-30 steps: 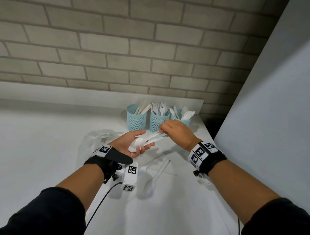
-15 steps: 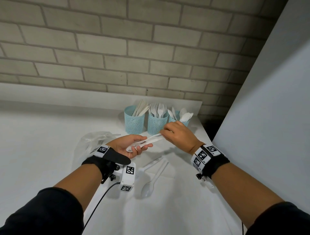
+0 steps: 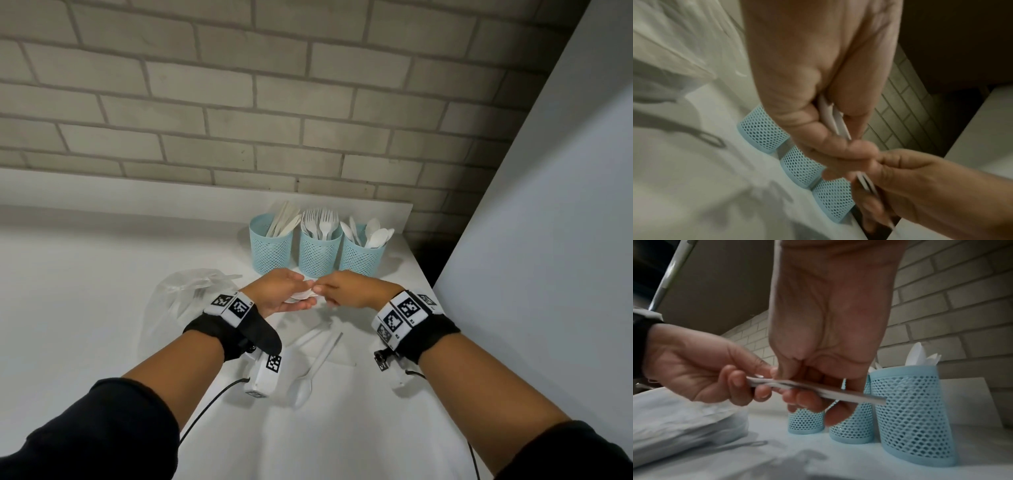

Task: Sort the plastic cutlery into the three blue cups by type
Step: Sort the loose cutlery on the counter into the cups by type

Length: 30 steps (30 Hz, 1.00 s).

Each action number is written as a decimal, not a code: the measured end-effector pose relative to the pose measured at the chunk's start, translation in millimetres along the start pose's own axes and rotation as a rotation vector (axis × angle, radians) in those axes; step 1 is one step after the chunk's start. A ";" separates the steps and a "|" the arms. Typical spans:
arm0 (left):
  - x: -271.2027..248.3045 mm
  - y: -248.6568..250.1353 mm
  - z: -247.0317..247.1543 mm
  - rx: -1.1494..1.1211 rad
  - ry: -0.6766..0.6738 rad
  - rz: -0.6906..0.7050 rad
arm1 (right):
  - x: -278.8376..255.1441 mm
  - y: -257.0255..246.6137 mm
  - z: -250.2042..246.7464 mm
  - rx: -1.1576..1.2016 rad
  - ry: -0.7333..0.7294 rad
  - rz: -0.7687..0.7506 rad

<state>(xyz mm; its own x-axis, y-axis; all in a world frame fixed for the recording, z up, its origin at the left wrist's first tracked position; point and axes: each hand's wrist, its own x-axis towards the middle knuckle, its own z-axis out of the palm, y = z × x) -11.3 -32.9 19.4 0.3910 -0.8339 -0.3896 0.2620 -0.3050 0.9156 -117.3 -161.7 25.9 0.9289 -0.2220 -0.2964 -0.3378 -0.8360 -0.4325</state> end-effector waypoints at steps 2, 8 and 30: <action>3.5 -2.9 -4.2 -0.069 0.074 0.044 | -1.5 4.2 -5.5 0.094 -0.100 0.039; 8.1 1.0 -10.6 -0.063 0.155 0.119 | -1.9 21.5 -51.8 0.557 0.454 0.055; -1.1 -23.8 -29.9 0.929 0.139 0.045 | 63.9 44.1 -52.2 0.892 1.138 0.266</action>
<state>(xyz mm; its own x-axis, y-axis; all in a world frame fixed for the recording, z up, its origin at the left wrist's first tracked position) 8.4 -11.0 -5.0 0.5008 -0.8097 -0.3059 -0.5418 -0.5688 0.6188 -64.9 -238.9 32.4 0.2992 -0.9365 0.1831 -0.1021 -0.2222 -0.9696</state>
